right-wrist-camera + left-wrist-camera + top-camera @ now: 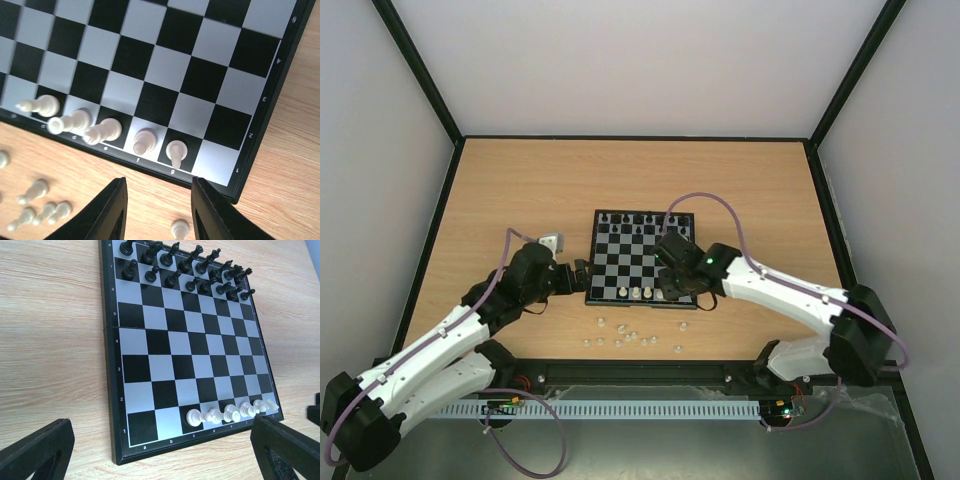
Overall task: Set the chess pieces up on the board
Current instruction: Pick up the chess piece at the center of the board.
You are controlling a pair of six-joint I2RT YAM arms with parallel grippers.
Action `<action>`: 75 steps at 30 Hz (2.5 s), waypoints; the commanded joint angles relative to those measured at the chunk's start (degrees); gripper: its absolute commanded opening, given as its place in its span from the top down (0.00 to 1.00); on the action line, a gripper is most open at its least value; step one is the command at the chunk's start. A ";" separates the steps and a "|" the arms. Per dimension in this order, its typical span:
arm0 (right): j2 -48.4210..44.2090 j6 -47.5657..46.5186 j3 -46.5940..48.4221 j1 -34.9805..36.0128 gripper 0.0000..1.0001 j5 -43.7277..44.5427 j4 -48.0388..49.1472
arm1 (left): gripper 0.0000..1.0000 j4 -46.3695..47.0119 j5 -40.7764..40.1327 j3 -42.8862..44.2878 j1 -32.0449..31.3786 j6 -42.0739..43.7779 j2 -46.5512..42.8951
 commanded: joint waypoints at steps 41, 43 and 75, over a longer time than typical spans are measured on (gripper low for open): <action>-31.42 -0.08 -19.69 -0.22 0.01 -10.74 19.55 | 0.01 0.23 -1.95 8.49 0.34 -4.40 7.66; -31.60 0.58 -19.80 -0.17 0.02 -10.32 20.09 | 0.01 0.10 -1.94 8.29 0.31 -4.67 7.41; -33.30 2.82 -18.42 -0.24 0.01 -4.03 17.17 | 0.01 -4.73 1.41 7.93 0.26 -4.20 0.58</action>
